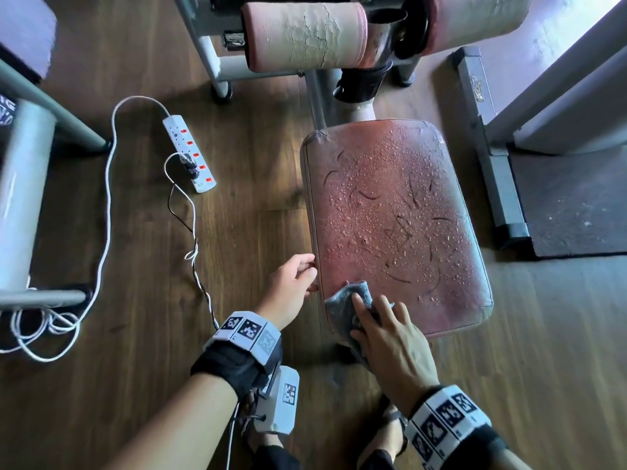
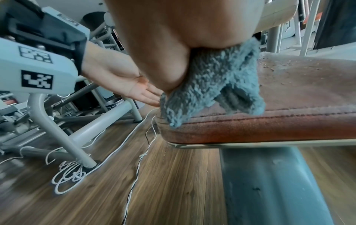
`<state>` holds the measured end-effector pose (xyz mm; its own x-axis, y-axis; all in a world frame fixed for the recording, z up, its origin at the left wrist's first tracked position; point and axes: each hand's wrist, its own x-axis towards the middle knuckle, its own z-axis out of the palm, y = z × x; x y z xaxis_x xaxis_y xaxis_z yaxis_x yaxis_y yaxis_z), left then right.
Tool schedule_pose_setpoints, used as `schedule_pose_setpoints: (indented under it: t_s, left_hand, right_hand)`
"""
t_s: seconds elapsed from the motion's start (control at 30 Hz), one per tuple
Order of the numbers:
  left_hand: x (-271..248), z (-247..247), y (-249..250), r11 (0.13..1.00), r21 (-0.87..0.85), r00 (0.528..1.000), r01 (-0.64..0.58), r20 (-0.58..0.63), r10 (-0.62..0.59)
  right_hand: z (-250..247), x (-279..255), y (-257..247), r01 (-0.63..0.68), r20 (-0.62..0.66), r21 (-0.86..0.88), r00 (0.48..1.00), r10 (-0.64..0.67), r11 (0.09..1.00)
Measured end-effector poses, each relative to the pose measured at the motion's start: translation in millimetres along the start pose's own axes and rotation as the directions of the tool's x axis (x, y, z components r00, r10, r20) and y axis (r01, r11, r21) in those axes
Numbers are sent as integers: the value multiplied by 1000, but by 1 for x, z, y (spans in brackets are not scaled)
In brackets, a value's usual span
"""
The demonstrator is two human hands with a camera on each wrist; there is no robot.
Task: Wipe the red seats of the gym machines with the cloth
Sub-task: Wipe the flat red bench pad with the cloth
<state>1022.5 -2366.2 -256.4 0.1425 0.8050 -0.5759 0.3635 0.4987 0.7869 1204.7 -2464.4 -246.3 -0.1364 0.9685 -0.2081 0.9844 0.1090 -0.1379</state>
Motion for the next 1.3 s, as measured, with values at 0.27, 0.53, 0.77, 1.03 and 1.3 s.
schedule_pose_setpoints:
  t_s: [0.27, 0.53, 0.77, 1.03, 1.3]
  left_hand:
    - [-3, -4, 2, 994, -107, 1000, 19, 19, -17]
    - [-9, 2, 3, 940, -331, 995, 83, -31, -98]
    - [-13, 11, -9, 918, -388, 993, 87, -45, -113]
    - [-16, 18, -7, 885, -454, 991, 98, -34, -127]
    - [-13, 16, -8, 914, -405, 991, 32, -109, -83]
  right_hand:
    - [6, 70, -21, -84, -60, -23, 995, 83, 996]
    - [8, 132, -10, -11, -155, 129, 987, 31, 992]
    - [18, 56, -17, 47, -124, 180, 992, -25, 983]
    - [13, 142, -17, -98, -73, 170, 991, 111, 981]
    - [20, 92, -13, 65, -139, 145, 989, -45, 987]
